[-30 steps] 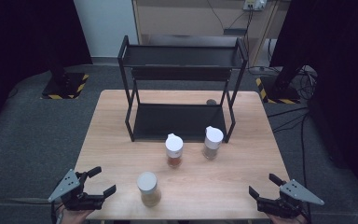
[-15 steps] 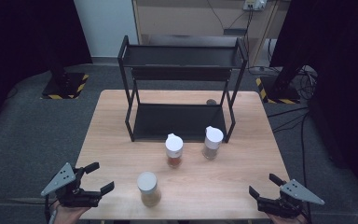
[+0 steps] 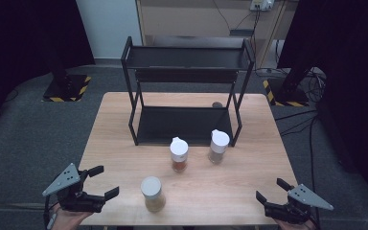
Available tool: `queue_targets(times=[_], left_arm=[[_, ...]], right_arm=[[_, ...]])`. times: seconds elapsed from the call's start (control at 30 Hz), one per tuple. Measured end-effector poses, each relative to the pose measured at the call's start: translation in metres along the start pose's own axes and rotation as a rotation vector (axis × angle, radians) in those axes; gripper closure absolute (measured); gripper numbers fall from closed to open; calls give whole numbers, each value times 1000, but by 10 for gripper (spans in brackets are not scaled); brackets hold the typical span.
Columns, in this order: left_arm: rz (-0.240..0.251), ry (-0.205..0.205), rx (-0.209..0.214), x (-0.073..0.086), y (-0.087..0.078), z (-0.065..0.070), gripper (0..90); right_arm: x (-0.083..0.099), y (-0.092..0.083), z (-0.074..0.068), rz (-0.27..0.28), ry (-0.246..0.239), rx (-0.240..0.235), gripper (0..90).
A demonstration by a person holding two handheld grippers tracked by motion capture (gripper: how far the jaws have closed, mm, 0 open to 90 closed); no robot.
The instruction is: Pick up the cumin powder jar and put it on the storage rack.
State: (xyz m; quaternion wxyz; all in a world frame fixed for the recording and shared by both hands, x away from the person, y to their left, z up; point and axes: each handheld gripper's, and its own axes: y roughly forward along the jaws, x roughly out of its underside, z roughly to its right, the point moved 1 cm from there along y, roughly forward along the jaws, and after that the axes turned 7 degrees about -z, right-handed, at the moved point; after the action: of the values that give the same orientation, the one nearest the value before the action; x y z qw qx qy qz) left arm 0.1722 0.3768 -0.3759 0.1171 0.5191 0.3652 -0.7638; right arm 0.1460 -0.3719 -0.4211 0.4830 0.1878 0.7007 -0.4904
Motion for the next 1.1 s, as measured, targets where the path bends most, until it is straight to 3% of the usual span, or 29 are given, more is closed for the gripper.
queue_targets(times=[0.43,1.1], left_arm=[[-24,14,55,-7,17,7,20],[-75,88,99,-10,55,21,23]], right_arm=[[0,0,0,-1,-1,1,86],[0,0,2,-5,7,-2,87]])
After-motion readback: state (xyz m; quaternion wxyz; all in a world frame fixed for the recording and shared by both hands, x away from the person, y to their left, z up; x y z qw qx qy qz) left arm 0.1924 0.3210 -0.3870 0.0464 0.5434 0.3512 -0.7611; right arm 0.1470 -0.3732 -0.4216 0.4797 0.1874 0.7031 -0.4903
